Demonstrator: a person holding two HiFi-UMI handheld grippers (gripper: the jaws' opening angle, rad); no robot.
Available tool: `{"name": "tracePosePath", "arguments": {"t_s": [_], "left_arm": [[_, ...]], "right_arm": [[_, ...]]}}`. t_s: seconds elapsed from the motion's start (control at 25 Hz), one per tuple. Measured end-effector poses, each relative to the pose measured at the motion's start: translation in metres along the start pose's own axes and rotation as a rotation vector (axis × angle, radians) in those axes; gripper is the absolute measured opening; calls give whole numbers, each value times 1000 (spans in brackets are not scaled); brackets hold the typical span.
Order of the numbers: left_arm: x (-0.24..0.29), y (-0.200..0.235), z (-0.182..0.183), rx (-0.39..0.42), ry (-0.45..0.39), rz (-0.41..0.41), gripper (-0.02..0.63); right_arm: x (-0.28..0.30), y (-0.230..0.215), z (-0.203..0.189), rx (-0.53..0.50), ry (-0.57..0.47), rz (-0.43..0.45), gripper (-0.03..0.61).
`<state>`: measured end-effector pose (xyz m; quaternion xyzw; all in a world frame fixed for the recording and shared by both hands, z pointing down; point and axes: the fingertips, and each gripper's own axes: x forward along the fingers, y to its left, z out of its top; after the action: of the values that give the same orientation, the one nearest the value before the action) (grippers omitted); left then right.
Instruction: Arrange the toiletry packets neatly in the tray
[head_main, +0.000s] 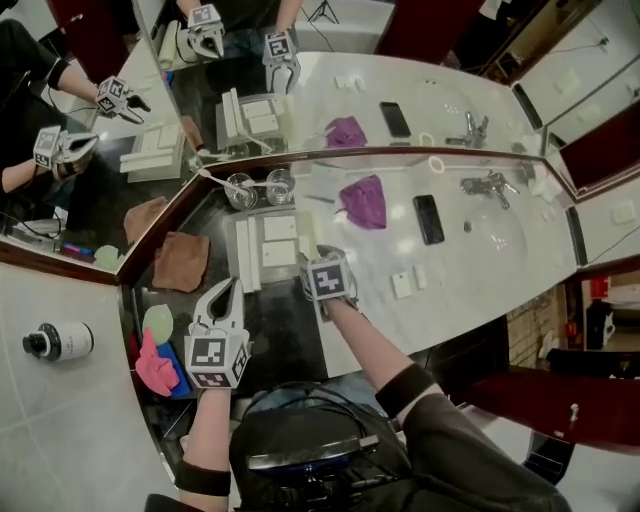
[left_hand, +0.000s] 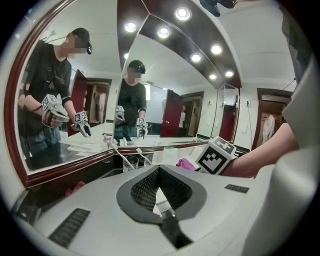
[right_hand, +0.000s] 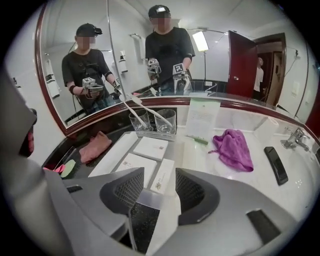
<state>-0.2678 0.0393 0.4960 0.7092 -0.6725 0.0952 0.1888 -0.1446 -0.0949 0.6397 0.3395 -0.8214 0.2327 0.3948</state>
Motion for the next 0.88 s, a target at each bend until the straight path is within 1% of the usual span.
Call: {"name": "tracePosePath", "arguments": {"t_s": [0.24,0.44,0.6,0.64,0.72,0.88], "left_arm": [[1,16,-10,-29,11,12,0],[1,32,-15,-42,15,32,0],[0,38,-17,-49,17,40,0],[-1,38,-17,-50,19,41,0],[-2,38,-18,-49,22,41,0],[-2,37,-19,-43,25,38,0]], "right_arm": [[31,-8,-4,27,70,-33,215],[47,-15,-7,39,105,-65,215],[54,-15,-12,35,126,-69,216],[54,-14,-10,30,124,-67,211],[54,-12,-9,20,123,-67,153],[54,-13,-7,-1,122,-82,133]]}}
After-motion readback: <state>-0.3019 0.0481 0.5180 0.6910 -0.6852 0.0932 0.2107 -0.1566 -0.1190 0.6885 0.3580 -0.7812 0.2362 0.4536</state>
